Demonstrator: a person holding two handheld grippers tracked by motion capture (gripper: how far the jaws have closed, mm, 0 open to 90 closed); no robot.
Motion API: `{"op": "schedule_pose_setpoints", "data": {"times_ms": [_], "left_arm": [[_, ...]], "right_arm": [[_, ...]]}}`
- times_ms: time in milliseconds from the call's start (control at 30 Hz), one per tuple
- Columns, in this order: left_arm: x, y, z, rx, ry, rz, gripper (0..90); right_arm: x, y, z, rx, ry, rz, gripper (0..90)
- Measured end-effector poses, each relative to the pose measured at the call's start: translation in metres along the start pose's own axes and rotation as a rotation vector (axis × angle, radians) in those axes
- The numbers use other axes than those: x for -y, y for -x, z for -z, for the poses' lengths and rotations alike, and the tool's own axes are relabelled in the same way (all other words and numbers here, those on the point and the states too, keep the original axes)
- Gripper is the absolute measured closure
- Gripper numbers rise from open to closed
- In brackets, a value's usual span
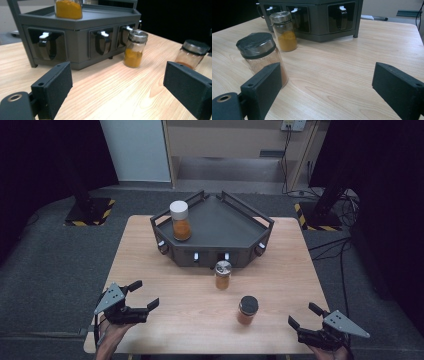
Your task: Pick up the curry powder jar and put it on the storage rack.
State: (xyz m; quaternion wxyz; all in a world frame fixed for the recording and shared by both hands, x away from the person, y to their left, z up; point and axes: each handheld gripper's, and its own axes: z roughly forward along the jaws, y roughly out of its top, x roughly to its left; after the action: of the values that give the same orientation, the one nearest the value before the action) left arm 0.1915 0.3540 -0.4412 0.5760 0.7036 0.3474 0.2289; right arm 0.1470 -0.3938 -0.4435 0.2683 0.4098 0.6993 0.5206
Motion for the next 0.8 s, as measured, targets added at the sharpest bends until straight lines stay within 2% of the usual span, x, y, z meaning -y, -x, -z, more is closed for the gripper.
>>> {"op": "schedule_pose_setpoints", "data": {"times_ms": [333, 400, 467, 533, 733, 800], "left_arm": [[0.016, 0.002, 0.009, -0.03, -0.007, -0.001, 7.4], [0.02, 0.0, 0.011, -0.025, -0.002, 0.016, 7.4], [0.02, 0.003, 0.011, -0.044, -0.013, -0.002, 7.4], [0.022, 0.001, 0.012, -0.037, -0.008, 0.014, 7.4], [0.028, 0.001, 0.012, -0.049, -0.035, 0.016, 7.2], [0.03, -0.001, 0.012, -0.043, -0.031, 0.029, 6.9]], "right_arm": [[0.0, 0.0, 0.0, 0.0, 0.0, 0.001, 9.1], [0.0, 0.0, 0.0, -0.001, 0.0, 0.002, 9.1], [0.0, 0.0, 0.0, -0.001, 0.001, 0.003, 9.1], [0.0, 0.0, 0.0, -0.002, 0.0, 0.004, 9.1], [0.0, 0.0, 0.0, -0.003, 0.003, 0.005, 9.1], [0.0, 0.0, 0.0, -0.003, 0.004, 0.005, 9.1]]}}
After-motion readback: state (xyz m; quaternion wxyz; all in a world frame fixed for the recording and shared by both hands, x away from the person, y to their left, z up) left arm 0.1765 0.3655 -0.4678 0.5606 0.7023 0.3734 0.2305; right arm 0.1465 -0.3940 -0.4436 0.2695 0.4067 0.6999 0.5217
